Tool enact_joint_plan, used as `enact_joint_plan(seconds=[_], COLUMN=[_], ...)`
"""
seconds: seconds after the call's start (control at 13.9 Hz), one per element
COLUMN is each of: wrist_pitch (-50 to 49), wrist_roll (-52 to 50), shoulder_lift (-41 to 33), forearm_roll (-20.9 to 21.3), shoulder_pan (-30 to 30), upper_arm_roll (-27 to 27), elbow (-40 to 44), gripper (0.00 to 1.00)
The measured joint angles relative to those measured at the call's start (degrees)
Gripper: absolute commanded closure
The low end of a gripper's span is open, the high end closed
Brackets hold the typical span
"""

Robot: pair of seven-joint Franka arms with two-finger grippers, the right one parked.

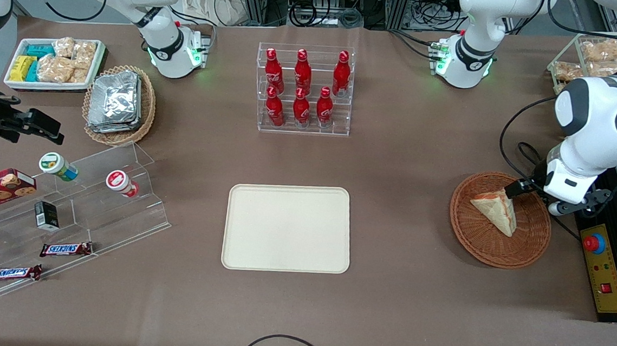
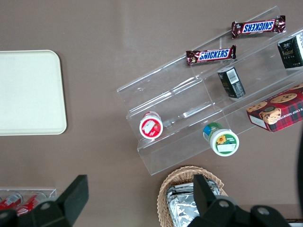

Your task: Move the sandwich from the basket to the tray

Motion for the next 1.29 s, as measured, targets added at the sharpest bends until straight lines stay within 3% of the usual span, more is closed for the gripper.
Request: enact_joint_plan(seconds=[1.29], wrist_pitch=[18.58], wrist_roll=[-11.8], shoulder_lift=[6.42], forearm_roll=[-0.06], shoulder_pan=[0.62], upper_arm_roll=[-0.77], elbow=[-8.44], gripper=[0.0])
